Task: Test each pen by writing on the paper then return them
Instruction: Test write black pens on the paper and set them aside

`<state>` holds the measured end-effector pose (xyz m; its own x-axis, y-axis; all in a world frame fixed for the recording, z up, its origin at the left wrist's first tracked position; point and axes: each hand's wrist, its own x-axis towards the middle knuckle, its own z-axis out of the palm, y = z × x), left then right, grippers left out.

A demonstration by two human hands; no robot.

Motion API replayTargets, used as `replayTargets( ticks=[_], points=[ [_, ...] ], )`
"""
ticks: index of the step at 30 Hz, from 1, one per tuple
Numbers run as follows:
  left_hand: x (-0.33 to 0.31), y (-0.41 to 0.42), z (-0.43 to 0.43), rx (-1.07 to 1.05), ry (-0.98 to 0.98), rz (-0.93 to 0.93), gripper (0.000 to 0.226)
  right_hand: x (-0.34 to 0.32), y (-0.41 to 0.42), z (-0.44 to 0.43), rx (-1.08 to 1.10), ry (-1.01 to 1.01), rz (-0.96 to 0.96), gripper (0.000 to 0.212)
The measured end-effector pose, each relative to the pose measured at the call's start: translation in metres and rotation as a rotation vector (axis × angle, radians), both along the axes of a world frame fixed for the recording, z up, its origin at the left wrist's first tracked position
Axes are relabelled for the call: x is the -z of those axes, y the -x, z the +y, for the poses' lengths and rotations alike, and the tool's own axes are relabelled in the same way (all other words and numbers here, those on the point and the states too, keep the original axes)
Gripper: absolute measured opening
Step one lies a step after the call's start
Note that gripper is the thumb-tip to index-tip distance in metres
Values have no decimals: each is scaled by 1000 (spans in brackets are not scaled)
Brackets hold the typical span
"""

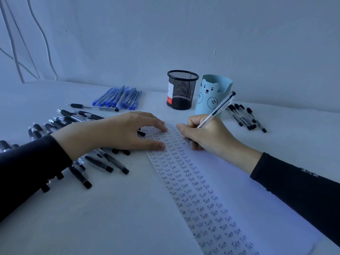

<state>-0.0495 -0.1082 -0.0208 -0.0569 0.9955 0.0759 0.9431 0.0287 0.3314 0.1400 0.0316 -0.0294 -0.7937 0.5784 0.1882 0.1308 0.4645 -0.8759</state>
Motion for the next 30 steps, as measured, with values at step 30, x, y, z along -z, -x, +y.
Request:
replayTargets(
  ticks=[30],
  points=[
    [0,0,0,14,3,-10,66,-1,0,0,17,-69,-29,36]
  ],
)
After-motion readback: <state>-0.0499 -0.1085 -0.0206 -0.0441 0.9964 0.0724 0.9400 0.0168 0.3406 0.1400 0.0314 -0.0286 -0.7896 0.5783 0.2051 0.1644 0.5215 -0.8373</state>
